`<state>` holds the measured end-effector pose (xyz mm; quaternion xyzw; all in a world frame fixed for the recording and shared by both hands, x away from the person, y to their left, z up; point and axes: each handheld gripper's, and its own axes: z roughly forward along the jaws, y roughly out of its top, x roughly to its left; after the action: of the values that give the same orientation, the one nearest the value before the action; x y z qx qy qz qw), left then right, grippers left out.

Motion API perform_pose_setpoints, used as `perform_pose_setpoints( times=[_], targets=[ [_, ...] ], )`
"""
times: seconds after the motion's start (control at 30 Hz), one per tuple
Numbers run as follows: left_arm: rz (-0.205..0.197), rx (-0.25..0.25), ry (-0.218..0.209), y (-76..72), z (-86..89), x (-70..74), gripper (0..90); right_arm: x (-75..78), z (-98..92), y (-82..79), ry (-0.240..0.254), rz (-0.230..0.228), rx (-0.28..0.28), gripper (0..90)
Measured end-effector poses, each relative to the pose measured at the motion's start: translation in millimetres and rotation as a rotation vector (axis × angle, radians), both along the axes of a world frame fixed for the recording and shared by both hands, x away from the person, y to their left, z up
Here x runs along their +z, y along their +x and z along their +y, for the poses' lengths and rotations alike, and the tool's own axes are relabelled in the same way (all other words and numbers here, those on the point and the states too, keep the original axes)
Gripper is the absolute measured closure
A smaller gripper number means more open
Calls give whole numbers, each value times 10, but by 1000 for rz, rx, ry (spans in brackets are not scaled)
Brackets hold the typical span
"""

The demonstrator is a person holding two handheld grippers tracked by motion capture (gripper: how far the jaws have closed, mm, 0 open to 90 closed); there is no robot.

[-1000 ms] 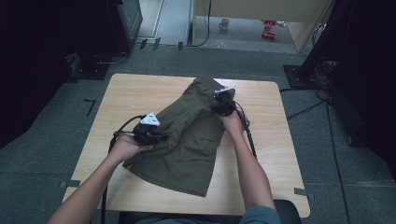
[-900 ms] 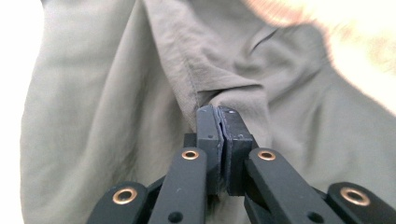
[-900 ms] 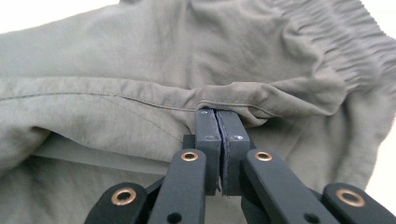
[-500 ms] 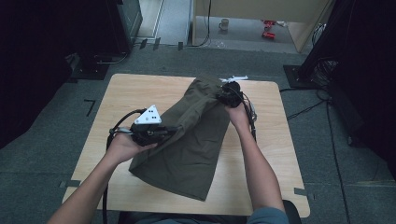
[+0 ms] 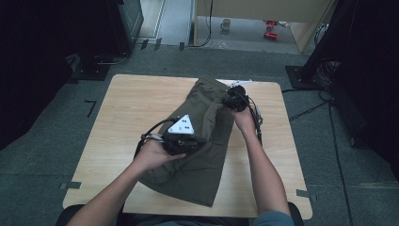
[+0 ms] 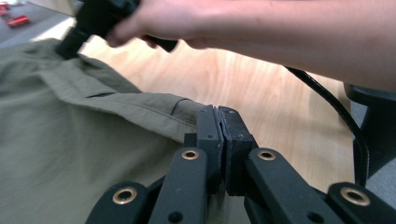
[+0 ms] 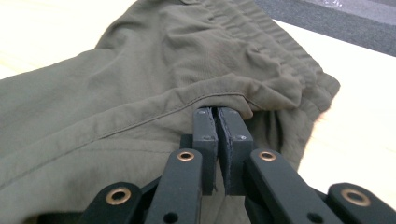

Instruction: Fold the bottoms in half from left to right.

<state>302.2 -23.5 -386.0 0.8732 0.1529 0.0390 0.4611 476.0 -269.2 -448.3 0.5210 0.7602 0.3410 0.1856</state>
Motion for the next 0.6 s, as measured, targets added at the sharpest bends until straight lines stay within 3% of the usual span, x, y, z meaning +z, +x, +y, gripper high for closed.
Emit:
perform_pose_setpoints(
  times=[0.17,0.23,0.3,0.4,0.5,0.6],
  targets=[
    [44,-43,-7,-109,-166,-170,881,-8,-102,-18,14,19,-17,828],
    [59,-56,4,-144,-225,-243,870,-11,-136,-18,12,19,-21,744],
    [98,-82,-14,-169,-270,-328,819,-11,-185,-17,19,18,-21,698],
    [138,-101,-41,-166,-255,-346,706,8,-238,-28,25,22,-45,635],
    [121,-74,-60,-97,-142,-295,673,24,-251,-69,49,5,-46,625],
    [105,-35,-49,55,-2,-276,669,23,-222,-121,44,-11,-31,644]
  ],
)
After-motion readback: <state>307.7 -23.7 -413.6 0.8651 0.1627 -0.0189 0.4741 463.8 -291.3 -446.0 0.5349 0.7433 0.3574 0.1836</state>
